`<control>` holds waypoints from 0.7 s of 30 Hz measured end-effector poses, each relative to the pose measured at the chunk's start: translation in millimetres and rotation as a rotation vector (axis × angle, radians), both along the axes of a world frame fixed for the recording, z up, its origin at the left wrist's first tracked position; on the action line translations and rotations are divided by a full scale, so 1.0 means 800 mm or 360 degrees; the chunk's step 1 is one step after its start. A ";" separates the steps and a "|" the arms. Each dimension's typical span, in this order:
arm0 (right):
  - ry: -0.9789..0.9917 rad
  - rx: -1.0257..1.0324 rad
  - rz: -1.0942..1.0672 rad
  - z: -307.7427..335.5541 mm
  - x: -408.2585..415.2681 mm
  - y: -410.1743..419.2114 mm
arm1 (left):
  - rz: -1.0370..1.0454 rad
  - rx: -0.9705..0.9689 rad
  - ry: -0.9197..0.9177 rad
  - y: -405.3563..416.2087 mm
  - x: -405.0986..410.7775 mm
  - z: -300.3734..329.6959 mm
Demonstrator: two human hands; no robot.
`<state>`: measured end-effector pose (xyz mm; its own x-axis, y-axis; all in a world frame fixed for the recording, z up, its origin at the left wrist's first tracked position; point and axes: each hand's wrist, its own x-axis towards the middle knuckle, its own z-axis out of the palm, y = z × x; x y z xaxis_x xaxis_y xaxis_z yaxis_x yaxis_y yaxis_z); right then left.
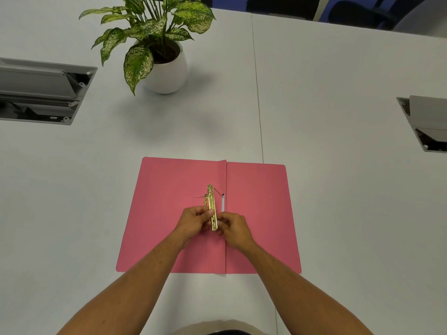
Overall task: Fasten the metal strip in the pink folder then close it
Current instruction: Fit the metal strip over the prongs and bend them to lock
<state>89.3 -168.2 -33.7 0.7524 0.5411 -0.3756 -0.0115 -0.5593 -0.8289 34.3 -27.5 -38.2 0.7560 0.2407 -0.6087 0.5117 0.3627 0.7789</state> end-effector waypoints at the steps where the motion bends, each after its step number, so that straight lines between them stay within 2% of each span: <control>1: 0.0008 0.0000 -0.0005 0.000 0.000 -0.001 | 0.0002 0.0000 0.0002 -0.001 0.000 0.000; 13: -0.0061 -0.0057 -0.0196 0.007 0.044 0.014 | -0.0006 -0.0001 0.0039 -0.001 0.005 -0.006; 19: 0.0256 -0.0110 0.0035 0.022 0.077 0.041 | -0.0028 0.0009 0.0054 0.000 0.010 -0.007; 21: 0.0254 -0.0148 0.0043 0.023 0.082 0.045 | -0.0031 0.0000 0.0062 0.001 0.011 -0.007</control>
<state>155.1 -132.0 -15.3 0.6649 0.5176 -0.5385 -0.1228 -0.6354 -0.7623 43.0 -27.0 -44.2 0.7365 0.2259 -0.6377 0.5485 0.3524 0.7583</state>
